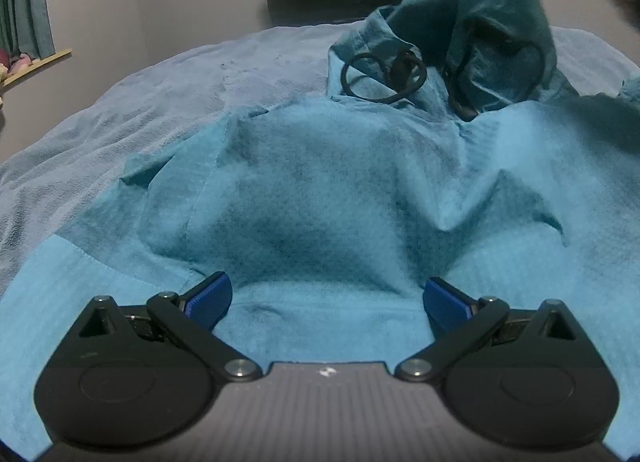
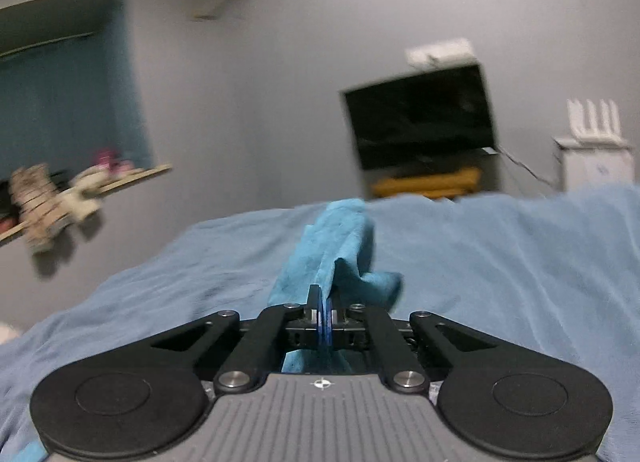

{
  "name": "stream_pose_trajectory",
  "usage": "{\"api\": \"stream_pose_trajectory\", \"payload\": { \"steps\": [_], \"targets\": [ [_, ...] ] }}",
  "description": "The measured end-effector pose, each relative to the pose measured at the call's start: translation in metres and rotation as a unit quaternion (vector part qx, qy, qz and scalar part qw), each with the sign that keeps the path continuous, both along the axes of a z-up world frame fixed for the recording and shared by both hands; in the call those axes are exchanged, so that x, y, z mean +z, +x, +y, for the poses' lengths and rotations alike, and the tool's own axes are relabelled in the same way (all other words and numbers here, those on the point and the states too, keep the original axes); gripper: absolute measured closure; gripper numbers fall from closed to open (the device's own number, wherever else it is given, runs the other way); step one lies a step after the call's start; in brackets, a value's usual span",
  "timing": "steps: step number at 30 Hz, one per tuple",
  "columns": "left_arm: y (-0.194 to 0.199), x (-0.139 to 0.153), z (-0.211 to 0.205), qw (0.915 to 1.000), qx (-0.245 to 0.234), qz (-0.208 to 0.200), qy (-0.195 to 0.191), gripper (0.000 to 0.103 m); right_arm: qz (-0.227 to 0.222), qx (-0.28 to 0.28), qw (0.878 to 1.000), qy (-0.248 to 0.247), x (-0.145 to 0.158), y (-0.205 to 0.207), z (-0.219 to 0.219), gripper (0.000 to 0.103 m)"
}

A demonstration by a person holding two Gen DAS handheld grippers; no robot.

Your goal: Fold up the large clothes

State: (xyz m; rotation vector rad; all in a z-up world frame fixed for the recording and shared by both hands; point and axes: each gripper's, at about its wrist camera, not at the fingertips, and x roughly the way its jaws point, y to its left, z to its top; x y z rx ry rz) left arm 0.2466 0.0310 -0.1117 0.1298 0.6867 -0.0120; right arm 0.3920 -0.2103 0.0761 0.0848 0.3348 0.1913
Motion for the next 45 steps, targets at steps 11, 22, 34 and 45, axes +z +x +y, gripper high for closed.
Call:
{"api": "stream_pose_trajectory", "payload": {
  "steps": [11, 22, 34, 45],
  "targets": [
    [-0.035, 0.039, 0.044, 0.9949, 0.054, -0.050, -0.070, 0.000, 0.000, 0.041, 0.993, -0.113, -0.046, -0.195, 0.056, 0.101],
    [-0.073, 0.081, 0.092, 0.9766, 0.120, -0.058, -0.169, 0.000, 0.105, -0.030, 0.989, -0.101, -0.117, -0.304, 0.059, 0.067],
    [-0.120, 0.139, 0.122, 0.9591, 0.123, -0.105, -0.232, 0.000, 0.126, -0.066, 0.990, 0.015, -0.066, -0.311, 0.050, 0.031],
    [-0.110, 0.150, 0.070, 0.9624, 0.009, -0.120, -0.244, 0.000, 0.200, -0.080, 0.931, 0.295, -0.132, -0.265, 0.042, 0.054]
  ]
}}
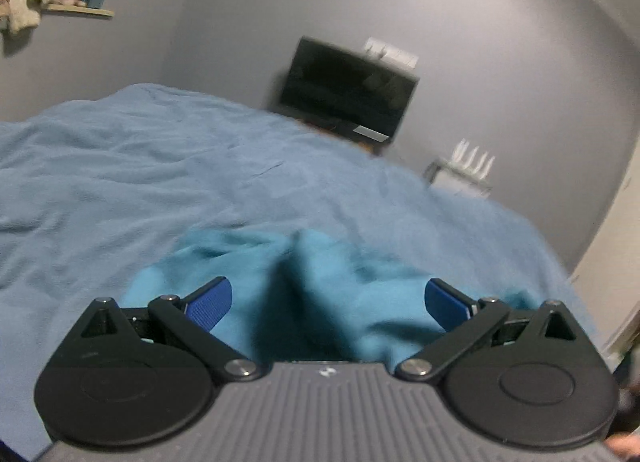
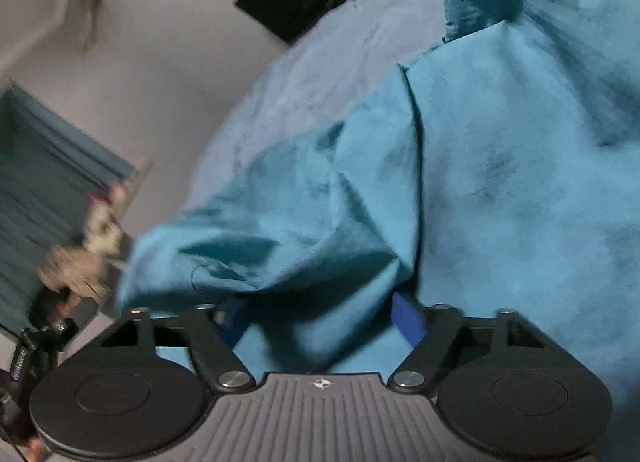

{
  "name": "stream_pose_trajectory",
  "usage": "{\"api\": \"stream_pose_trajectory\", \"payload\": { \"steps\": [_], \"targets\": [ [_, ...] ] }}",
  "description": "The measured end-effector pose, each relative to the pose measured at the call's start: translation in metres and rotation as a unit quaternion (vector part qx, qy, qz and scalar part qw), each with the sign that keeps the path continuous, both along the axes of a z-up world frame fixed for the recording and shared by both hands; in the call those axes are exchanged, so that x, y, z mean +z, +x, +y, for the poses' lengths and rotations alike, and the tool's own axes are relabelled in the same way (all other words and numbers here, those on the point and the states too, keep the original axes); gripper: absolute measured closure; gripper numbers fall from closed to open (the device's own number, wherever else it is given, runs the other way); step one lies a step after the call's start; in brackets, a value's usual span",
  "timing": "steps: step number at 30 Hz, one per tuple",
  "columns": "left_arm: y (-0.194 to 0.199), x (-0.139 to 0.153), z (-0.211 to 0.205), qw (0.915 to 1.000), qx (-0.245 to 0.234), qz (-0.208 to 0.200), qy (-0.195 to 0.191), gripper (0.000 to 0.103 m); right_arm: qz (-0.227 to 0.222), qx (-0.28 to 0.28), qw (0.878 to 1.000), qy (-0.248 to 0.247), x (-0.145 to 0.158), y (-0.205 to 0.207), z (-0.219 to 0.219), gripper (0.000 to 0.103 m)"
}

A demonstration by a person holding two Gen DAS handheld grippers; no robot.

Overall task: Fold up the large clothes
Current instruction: 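Open the right tool and hover both tools over the jacket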

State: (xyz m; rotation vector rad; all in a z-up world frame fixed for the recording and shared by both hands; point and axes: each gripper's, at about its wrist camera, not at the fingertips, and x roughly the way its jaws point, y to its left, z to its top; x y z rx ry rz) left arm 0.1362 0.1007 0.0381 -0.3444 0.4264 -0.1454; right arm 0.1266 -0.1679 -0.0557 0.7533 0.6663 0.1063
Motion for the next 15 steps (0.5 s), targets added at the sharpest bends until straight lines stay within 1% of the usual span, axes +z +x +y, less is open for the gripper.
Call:
{"api": "stream_pose_trajectory", "payload": {
  "steps": [1, 2, 3, 4, 5, 6, 7, 8, 10, 12, 13, 14, 15],
  "targets": [
    [0.002, 0.006, -0.008, 0.9995, -0.019, -0.023, 0.006, 0.000, -0.010, -0.001, 1.000, -0.009, 0.000, -0.001, 0.000, 0.077],
    [0.004, 0.013, -0.018, 0.9982, -0.031, -0.042, 0.029, 0.000, -0.019, 0.003, 0.999, -0.027, 0.001, -0.002, 0.001, 0.084],
    [0.006, 0.017, -0.030, 0.9957, -0.040, -0.058, 0.061, 0.000, -0.025, 0.006, 0.999, -0.041, 0.002, -0.004, 0.002, 0.090],
    [0.009, 0.018, -0.042, 0.9919, -0.054, -0.066, 0.093, 0.000, -0.031, 0.009, 0.998, -0.048, 0.003, -0.006, 0.002, 0.093],
    [0.014, 0.015, -0.050, 0.9889, -0.066, -0.063, 0.118, 0.004, -0.037, 0.008, 0.998, -0.048, 0.003, -0.009, 0.000, 0.094],
    [0.020, 0.009, -0.055, 0.9876, -0.072, -0.049, 0.131, 0.014, -0.043, 0.002, 0.998, -0.050, 0.006, -0.012, -0.002, 0.097],
    [0.027, -0.001, -0.056, 0.9880, -0.079, -0.022, 0.131, 0.021, -0.050, -0.005, 0.997, -0.052, 0.009, -0.015, -0.004, 0.098],
    [0.033, -0.010, -0.054, 0.9889, -0.092, 0.009, 0.116, 0.032, -0.057, -0.013, 0.997, -0.056, 0.013, -0.017, -0.007, 0.099],
    [0.042, -0.028, -0.045, 0.9888, -0.108, 0.070, 0.075, 0.032, -0.077, -0.022, 0.994, -0.081, 0.026, -0.018, -0.011, 0.100],
    [0.048, -0.043, -0.043, 0.9818, -0.139, 0.118, 0.052, 0.032, -0.100, -0.021, 0.989, -0.111, 0.042, -0.020, -0.015, 0.100],
    [0.049, -0.050, -0.047, 0.9768, -0.157, 0.136, 0.053, 0.032, -0.104, -0.022, 0.986, -0.132, 0.049, -0.021, -0.018, 0.100],
    [0.050, -0.055, -0.049, 0.9743, -0.166, 0.141, 0.057, 0.032, -0.100, -0.025, 0.983, -0.153, 0.053, -0.022, -0.020, 0.100],
    [0.050, -0.060, -0.053, 0.9722, -0.172, 0.145, 0.063, 0.032, -0.087, -0.027, 0.981, -0.171, 0.053, -0.021, -0.020, 0.094]
  ]
}}
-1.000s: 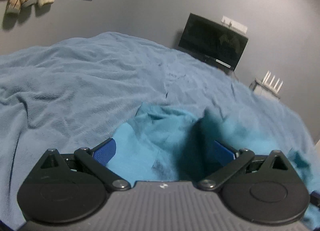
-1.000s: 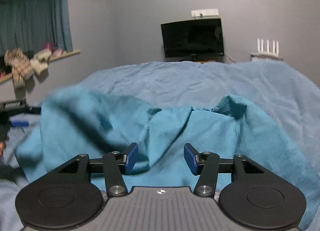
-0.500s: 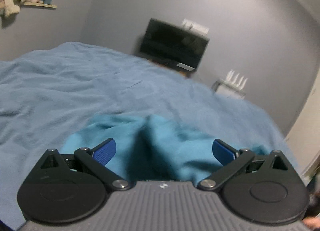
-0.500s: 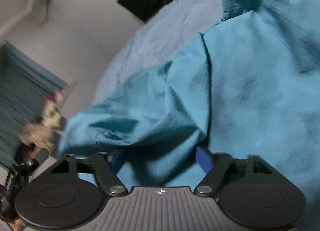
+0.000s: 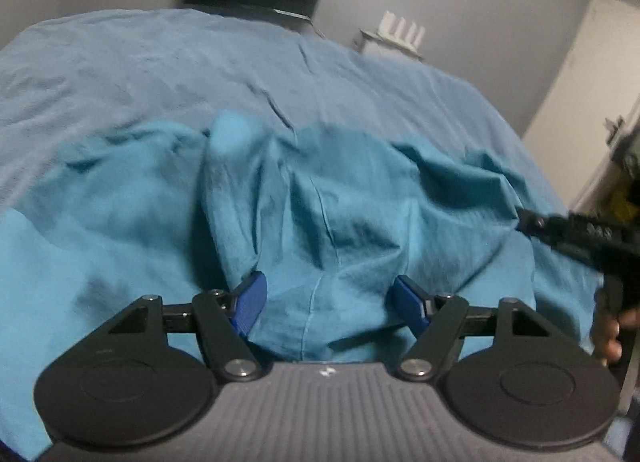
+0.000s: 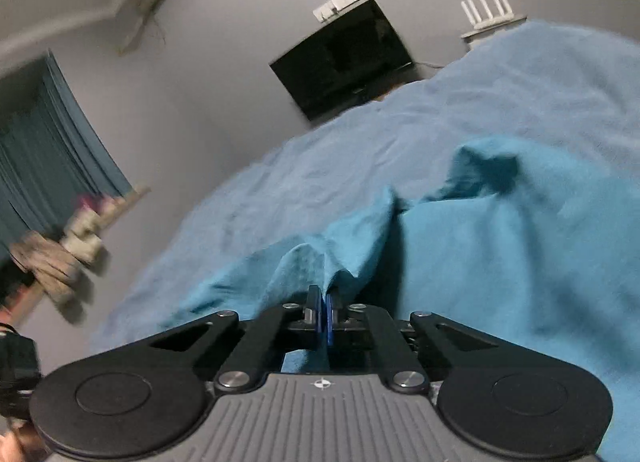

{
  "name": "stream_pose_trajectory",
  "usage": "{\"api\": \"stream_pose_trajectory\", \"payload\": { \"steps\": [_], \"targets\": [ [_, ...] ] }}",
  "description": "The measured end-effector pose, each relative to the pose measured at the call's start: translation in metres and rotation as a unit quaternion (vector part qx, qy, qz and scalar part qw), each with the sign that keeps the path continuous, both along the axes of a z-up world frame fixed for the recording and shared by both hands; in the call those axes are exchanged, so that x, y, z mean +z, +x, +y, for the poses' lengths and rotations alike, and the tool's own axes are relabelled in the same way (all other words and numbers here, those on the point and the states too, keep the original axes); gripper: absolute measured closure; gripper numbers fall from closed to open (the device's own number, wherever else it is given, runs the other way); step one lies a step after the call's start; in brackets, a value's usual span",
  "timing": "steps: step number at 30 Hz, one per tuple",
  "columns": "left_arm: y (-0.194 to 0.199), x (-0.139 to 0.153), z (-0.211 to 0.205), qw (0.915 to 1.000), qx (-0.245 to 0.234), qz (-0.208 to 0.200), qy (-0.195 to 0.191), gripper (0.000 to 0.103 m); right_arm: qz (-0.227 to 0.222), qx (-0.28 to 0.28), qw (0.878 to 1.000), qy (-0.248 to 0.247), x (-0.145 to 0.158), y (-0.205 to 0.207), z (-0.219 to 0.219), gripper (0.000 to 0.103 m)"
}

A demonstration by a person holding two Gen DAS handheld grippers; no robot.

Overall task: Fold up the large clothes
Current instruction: 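Open the right tool and hover both tools over the jacket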

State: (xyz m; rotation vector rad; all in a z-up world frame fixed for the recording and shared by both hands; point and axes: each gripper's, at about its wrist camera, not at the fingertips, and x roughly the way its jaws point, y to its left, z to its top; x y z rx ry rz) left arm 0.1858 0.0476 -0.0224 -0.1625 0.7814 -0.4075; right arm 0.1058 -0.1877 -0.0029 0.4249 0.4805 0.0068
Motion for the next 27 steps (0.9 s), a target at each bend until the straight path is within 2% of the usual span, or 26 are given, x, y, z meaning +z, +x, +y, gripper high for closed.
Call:
{"api": "stream_pose_trajectory", "payload": {
  "steps": [1, 2, 3, 4, 8, 11, 14, 15, 17, 19, 21, 23, 25, 27],
  "targets": [
    [0.000, -0.005, -0.005, 0.9999, -0.006, 0.009, 0.011, 0.032, 0.024, -0.013, 0.999, -0.028, -0.001, 0.001, 0.002, 0.080],
    [0.000, -0.010, -0.008, 0.9996, -0.009, 0.016, 0.022, 0.032, 0.041, -0.031, 0.997, -0.053, -0.003, 0.001, 0.005, 0.072],
    [0.000, -0.014, -0.011, 0.9992, -0.013, 0.021, 0.030, 0.032, 0.041, -0.046, 0.996, -0.069, -0.003, -0.002, 0.008, 0.062],
    [-0.002, -0.017, -0.012, 0.9990, -0.016, 0.026, 0.033, 0.032, 0.026, -0.050, 0.994, -0.092, -0.002, -0.007, 0.013, 0.058],
    [0.002, -0.024, -0.011, 0.9990, -0.014, 0.029, 0.032, 0.032, -0.040, -0.014, 0.981, -0.190, 0.008, -0.016, 0.045, 0.057],
    [0.004, -0.028, -0.013, 0.9988, -0.013, 0.030, 0.036, 0.032, -0.052, 0.019, 0.970, -0.236, 0.010, -0.010, 0.065, 0.051],
    [0.006, -0.032, -0.014, 0.9986, -0.011, 0.031, 0.040, 0.032, -0.014, 0.064, 0.968, -0.242, 0.000, 0.004, 0.076, 0.050],
    [0.006, -0.034, -0.014, 0.9985, -0.011, 0.030, 0.044, 0.032, 0.011, 0.072, 0.966, -0.247, -0.007, 0.007, 0.076, 0.050],
    [0.007, -0.036, -0.018, 0.9978, -0.018, 0.031, 0.057, 0.031, 0.060, 0.067, 0.960, -0.267, -0.022, 0.013, 0.073, 0.053],
    [0.008, -0.040, -0.022, 0.9971, -0.022, 0.030, 0.067, 0.031, 0.079, 0.061, 0.964, -0.248, -0.030, 0.013, 0.064, 0.057],
    [0.009, -0.040, -0.022, 0.9969, -0.020, 0.026, 0.071, 0.030, 0.061, 0.051, 0.968, -0.239, -0.024, 0.007, 0.062, 0.055],
    [0.010, -0.041, -0.021, 0.9971, -0.020, 0.027, 0.069, 0.030, 0.019, 0.058, 0.968, -0.244, -0.011, -0.005, 0.068, 0.049],
    [0.011, -0.041, -0.021, 0.9971, -0.019, 0.028, 0.068, 0.030, -0.015, 0.076, 0.965, -0.252, -0.003, -0.011, 0.076, 0.044],
    [0.011, -0.041, -0.021, 0.9970, -0.020, 0.027, 0.070, 0.030, -0.028, 0.102, 0.961, -0.256, 0.002, -0.014, 0.087, 0.043]
  ]
}}
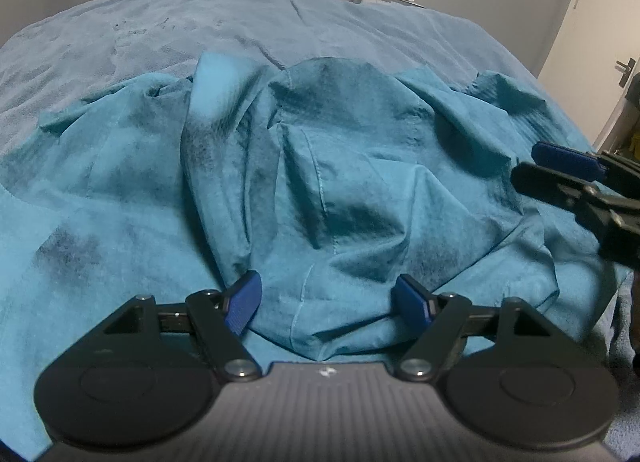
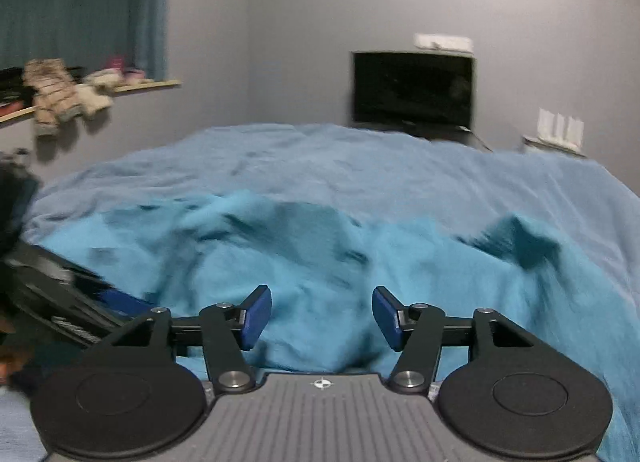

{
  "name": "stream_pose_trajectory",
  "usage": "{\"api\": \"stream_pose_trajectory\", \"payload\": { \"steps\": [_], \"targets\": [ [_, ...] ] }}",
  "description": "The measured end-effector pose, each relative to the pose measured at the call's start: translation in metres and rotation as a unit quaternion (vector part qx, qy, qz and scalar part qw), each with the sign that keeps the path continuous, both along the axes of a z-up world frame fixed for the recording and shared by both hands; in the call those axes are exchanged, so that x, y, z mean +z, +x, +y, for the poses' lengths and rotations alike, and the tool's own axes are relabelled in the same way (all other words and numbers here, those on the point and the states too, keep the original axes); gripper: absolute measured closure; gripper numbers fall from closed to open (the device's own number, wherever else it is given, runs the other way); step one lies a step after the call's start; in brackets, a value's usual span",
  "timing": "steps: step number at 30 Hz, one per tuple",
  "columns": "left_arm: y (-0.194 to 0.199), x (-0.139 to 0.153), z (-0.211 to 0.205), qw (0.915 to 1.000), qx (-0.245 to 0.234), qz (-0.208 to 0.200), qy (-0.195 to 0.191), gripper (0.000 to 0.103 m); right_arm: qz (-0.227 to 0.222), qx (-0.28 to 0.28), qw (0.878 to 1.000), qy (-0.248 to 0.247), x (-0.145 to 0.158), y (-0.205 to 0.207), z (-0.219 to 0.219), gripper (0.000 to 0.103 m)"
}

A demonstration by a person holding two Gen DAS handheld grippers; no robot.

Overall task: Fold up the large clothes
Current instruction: 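Open the right tool and hover both tools over the jacket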

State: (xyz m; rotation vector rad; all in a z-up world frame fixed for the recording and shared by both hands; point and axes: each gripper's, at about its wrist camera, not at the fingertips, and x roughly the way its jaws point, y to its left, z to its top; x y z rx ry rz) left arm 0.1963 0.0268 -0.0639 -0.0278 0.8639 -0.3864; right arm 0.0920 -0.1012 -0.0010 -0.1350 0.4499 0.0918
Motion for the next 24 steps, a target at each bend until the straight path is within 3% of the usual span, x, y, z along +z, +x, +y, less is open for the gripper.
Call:
{"api": "stream_pose_trajectory", "payload": {
  "steps": [4, 7, 10, 13, 17, 19, 21, 24],
  "targets": [
    [-0.001, 0.000, 0.000, 1.0000, 0.001, 0.000, 0.000, 0.030, 0.039, 0.046, 0.998, -0.019, -0.009, 0.007, 0.016, 0.043],
    [-0.001, -0.002, -0.002, 0.9999, -0.003, 0.002, 0.010, 0.029, 0.091, 0.035, 0.995, -0.014, -0.029, 0.015, 0.014, 0.040],
    [-0.002, 0.000, -0.003, 0.9999, -0.002, 0.000, 0.010, 0.028, 0.088, 0.034, 0.995, 0.008, -0.026, 0.013, 0.008, 0.039],
    [-0.002, 0.010, 0.002, 0.9999, -0.002, 0.000, 0.010, 0.027, 0.056, 0.029, 0.998, 0.019, -0.016, 0.007, 0.003, 0.039],
    [-0.005, 0.036, 0.022, 0.9991, 0.019, -0.038, -0.007, 0.026, 0.028, -0.005, 0.999, 0.029, -0.005, 0.007, -0.016, 0.039],
    [-0.002, 0.042, 0.037, 0.9976, 0.045, -0.052, -0.010, 0.023, 0.031, -0.023, 0.999, 0.027, -0.005, 0.014, -0.026, 0.039],
    [0.001, 0.042, 0.054, 0.9937, 0.094, -0.061, -0.003, 0.012, 0.034, -0.035, 0.999, 0.013, -0.008, 0.021, -0.035, 0.039],
    [0.007, 0.034, 0.076, 0.9885, 0.141, -0.037, -0.043, 0.012, 0.037, -0.049, 0.998, 0.022, -0.015, 0.026, -0.046, 0.039]
  ]
}}
